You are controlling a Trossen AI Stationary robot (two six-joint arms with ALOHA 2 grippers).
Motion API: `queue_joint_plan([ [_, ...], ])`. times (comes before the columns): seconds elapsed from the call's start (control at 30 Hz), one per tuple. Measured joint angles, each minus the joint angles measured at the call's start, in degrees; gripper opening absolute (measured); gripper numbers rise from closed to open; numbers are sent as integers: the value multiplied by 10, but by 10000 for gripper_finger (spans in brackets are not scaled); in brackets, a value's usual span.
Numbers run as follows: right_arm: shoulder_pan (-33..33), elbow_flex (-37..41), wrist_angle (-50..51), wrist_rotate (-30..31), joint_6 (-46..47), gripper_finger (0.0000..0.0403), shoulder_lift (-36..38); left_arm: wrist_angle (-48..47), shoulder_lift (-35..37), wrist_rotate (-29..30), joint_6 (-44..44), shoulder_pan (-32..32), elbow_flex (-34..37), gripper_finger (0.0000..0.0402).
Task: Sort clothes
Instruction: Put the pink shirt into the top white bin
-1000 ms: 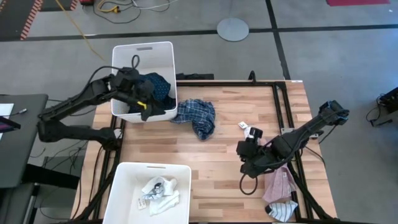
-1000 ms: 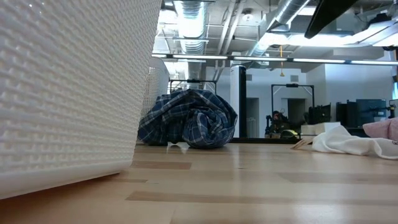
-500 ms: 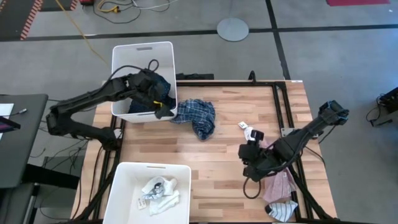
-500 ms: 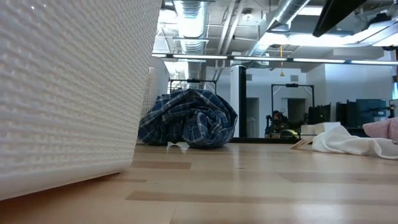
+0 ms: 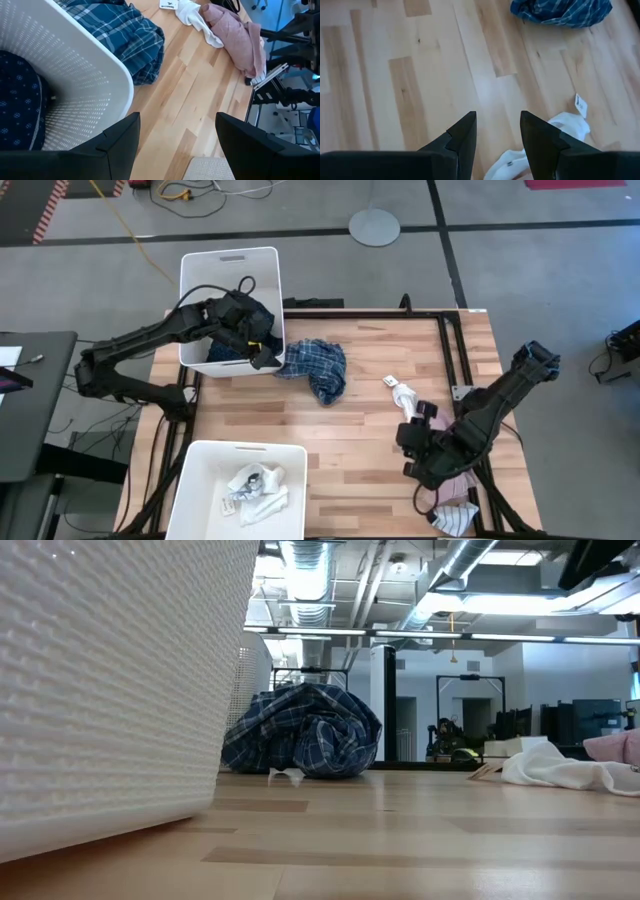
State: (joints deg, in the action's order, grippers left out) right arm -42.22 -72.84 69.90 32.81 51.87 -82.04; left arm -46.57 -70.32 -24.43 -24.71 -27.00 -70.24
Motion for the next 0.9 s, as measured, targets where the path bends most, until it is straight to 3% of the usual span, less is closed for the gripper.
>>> queue_joint_plan([
  [0.9,-115,0,7,-32,172,166,0,0,0,0,0,0,0,252],
])
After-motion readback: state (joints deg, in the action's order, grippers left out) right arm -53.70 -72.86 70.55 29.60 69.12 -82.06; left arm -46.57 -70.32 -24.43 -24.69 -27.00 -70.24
